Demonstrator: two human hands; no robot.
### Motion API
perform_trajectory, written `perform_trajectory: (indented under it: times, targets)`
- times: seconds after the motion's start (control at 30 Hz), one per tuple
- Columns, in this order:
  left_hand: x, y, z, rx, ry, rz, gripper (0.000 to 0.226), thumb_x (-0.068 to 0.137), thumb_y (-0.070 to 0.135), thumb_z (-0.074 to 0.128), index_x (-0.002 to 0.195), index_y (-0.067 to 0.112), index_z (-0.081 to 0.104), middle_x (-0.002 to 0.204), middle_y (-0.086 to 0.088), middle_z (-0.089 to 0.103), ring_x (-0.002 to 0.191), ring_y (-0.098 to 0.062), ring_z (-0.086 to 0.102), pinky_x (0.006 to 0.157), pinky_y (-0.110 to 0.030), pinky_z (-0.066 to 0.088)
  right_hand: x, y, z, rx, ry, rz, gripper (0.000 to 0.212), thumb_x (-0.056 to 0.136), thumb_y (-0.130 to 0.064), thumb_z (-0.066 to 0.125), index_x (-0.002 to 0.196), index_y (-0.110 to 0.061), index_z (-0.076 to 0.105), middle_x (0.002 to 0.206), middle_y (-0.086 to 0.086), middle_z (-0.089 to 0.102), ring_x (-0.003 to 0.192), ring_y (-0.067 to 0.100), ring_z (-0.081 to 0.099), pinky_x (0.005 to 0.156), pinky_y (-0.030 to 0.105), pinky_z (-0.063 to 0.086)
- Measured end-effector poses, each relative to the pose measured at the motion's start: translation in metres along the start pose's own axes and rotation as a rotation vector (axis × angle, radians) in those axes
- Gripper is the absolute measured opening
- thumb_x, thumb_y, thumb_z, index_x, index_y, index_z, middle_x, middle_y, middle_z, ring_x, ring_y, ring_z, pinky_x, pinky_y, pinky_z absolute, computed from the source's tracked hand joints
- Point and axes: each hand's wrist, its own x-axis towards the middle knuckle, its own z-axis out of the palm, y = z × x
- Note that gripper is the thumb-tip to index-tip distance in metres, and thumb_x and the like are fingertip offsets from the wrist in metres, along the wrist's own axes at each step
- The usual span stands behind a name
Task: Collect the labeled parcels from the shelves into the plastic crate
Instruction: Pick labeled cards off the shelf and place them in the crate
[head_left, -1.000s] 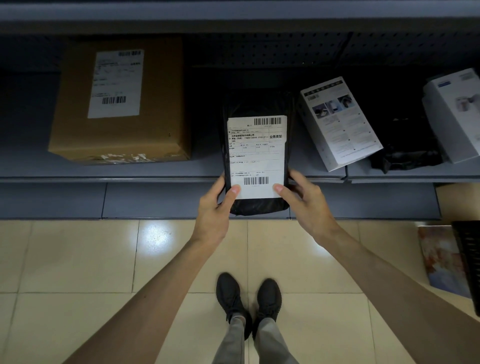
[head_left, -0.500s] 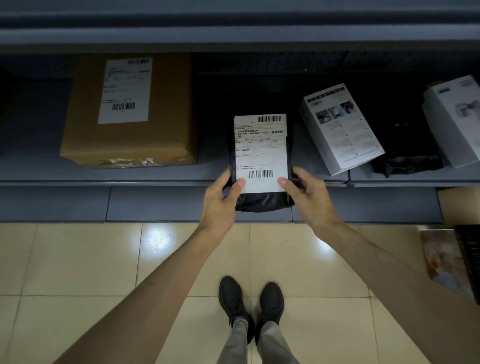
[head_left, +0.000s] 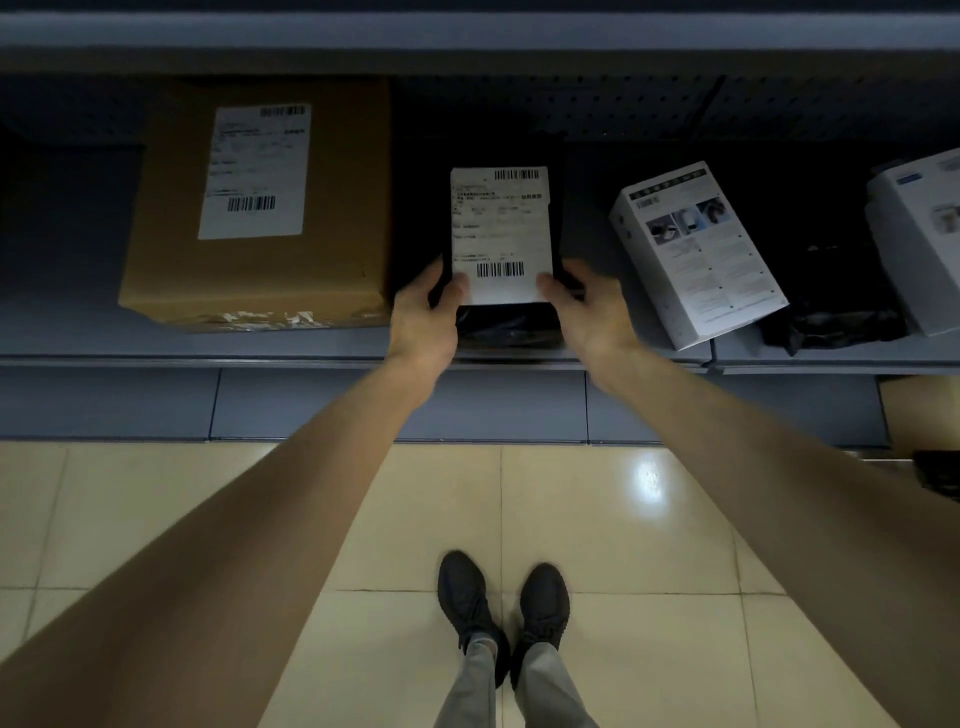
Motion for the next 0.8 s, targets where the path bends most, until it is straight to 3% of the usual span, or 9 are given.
perform_trajectory:
  times: [0.13,0.3,0.37,0.5,0.63,0.8]
  targets:
    - [0.016,0.009,-0.001,-0.055,0.044,-0.043,0.046,0.106,0.019,0.051,0.15,0.012,0.045,0.141,0.002,0.057,0.127,-0.01,0.054,0.108,-0.016,0.039,0.018,-0.008,0.008,0.0,0.017,0.008,0.027,0.098,-0.024,0.059,0.122,-0.013,0.064,0.116,0.005,0.067,0.106,0.018,0.065,0.095,0.03,0.054]
    - [0.023,0.013,0.002,0.006,0.062,-0.071,0.05,0.106,0.024,0.05,0.154,0.014,0.039,0.151,-0.002,0.048,0.139,-0.017,0.045,0.116,-0.023,0.033,0.022,-0.02,0.004,-0.121,0.004,0.0,0.026,0.1,-0.024,0.056,0.121,-0.011,0.063,0.111,0.002,0.065,0.103,0.015,0.062,0.086,0.024,0.05]
    - [0.019,0.023,0.0,0.159,0.059,-0.035,0.051,0.108,0.025,0.047,0.157,0.018,0.034,0.155,-0.003,0.045,0.142,-0.019,0.042,0.111,-0.02,0.033,0.018,-0.03,-0.001,-0.292,-0.03,-0.015,0.029,0.1,-0.029,0.054,0.119,-0.008,0.063,0.105,0.002,0.061,0.097,0.015,0.058,0.076,0.022,0.044]
    - [0.001,0.051,-0.013,0.645,0.011,0.142,0.061,0.107,0.03,0.047,0.16,0.019,0.02,0.156,-0.013,0.037,0.139,-0.031,0.043,0.112,-0.039,0.039,0.002,-0.047,-0.017,-0.688,-0.128,-0.118,0.04,0.1,-0.044,0.047,0.115,-0.008,0.058,0.109,0.014,0.062,0.101,0.031,0.06,0.078,0.034,0.048]
    - [-0.02,0.073,-0.027,1.038,-0.109,0.343,0.056,0.105,0.039,0.045,0.154,0.017,0.03,0.146,-0.012,0.045,0.128,-0.032,0.051,0.095,-0.046,0.052,-0.012,-0.058,-0.033,-1.054,-0.146,-0.333,0.044,0.101,-0.046,0.043,0.121,-0.01,0.058,0.112,0.017,0.065,0.102,0.033,0.06,0.076,0.035,0.049]
    - [-0.039,0.088,-0.016,1.289,-0.119,0.488,0.048,0.105,0.043,0.043,0.141,0.012,0.048,0.139,-0.01,0.055,0.127,-0.029,0.05,0.089,-0.042,0.05,-0.018,-0.062,-0.047,-1.183,-0.115,-0.48,0.046,0.101,-0.046,0.043,0.124,-0.009,0.057,0.119,0.018,0.062,0.108,0.033,0.058,0.08,0.037,0.049]
